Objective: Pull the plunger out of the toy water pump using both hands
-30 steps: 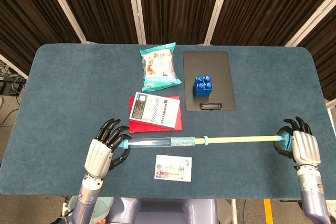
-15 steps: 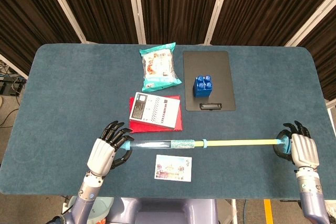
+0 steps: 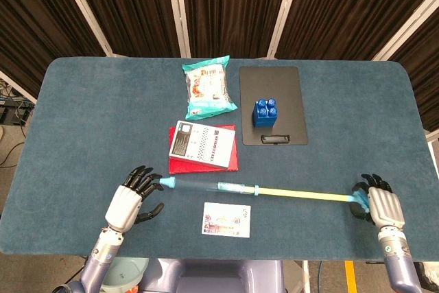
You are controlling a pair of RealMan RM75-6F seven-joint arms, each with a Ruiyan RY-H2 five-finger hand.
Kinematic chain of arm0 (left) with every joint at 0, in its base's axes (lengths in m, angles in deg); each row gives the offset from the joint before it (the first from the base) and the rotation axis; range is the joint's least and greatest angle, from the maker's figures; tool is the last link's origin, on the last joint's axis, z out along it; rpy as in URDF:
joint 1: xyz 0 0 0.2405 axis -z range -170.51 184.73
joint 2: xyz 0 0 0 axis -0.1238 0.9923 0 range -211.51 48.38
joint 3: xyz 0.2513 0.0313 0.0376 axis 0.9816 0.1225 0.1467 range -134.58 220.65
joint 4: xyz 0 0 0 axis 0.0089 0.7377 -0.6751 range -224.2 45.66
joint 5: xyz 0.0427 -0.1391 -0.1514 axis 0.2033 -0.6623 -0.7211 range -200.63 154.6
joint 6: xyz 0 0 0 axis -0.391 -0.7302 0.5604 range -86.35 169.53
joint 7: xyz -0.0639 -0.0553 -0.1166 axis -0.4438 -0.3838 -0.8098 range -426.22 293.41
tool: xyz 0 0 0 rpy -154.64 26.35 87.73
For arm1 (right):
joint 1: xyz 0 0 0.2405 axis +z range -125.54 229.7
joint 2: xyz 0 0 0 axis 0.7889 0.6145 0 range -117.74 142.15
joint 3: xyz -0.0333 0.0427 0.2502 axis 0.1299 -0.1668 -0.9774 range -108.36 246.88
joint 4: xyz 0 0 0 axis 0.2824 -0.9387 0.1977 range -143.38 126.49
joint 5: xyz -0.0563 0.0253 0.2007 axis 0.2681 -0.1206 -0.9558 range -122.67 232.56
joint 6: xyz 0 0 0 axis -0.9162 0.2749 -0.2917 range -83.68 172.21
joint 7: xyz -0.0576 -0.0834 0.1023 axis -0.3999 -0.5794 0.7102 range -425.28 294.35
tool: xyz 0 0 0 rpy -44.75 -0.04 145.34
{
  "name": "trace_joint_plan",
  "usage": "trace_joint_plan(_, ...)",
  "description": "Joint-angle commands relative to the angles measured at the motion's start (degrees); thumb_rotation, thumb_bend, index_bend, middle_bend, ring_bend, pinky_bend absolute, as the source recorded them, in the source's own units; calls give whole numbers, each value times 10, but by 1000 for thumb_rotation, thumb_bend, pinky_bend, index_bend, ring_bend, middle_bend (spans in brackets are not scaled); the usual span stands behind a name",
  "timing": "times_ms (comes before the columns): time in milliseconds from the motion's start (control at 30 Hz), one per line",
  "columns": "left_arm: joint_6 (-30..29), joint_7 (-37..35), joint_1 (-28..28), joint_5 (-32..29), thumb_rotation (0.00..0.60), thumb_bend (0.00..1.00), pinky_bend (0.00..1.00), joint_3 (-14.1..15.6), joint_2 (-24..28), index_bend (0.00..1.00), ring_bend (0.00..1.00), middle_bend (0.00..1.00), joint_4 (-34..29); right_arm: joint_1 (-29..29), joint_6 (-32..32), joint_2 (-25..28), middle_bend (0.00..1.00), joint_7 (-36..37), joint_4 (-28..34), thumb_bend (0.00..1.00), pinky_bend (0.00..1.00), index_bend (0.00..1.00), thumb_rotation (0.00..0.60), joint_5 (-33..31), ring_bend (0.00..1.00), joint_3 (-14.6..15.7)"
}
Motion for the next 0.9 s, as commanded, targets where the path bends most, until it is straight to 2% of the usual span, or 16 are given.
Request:
trace_joint_plan(33,6,13,-1,-5,600,216,162,-2,3,402,160,249,1,2,-7,1,32,1,1,264,101,204,600,5,0,6)
trace_joint_plan(133,18,28,-3,-13,600,178,162,-2,12,353,150,223,-10,4,-18,11,2,2,15,147,72,48,600,14,0,13)
trace_joint_plan(167,20,32,-3,-15,600,166,162,-3,15,336,145,214,-15,4,-18,15,0,2,20,116,59,23,600,18,0,15)
trace_joint_plan(233,24,45,-3,-21,600,153,162,-8,30,311,138,199,-39,1,0,32,0,2,49,50,23,0,600,49,0,20)
trace_joint_plan(333,32,68,-1,-27,600,137,162,-15,67,282,128,173,-99,-11,46,66,0,-4,98,4,0,0,600,96,0,27)
trace_joint_plan(400,39,91,-1,-35,600,130,162,-21,96,267,122,161,-143,-21,85,82,0,-6,124,0,0,0,600,125,0,26)
trace_joint_plan(567,68,174,-14,-72,600,120,162,-23,218,218,122,157,-312,-61,226,113,0,-20,167,0,0,0,600,219,0,18)
trace_joint_plan(667,90,228,-30,-98,600,119,162,-1,297,190,122,153,-401,-86,293,124,0,-21,175,0,0,0,600,267,0,20)
trace_joint_plan(733,90,297,-57,-133,600,119,162,22,350,179,122,148,-464,-114,336,131,0,-39,175,1,0,0,600,289,0,31)
trace_joint_plan(833,62,315,-84,-143,600,119,162,30,364,154,122,140,-492,-132,353,129,0,-35,160,6,0,0,600,289,0,38)
trace_joint_plan(900,47,310,-98,-139,600,118,161,33,367,148,122,139,-494,-140,350,125,0,6,143,8,0,0,600,273,0,41)
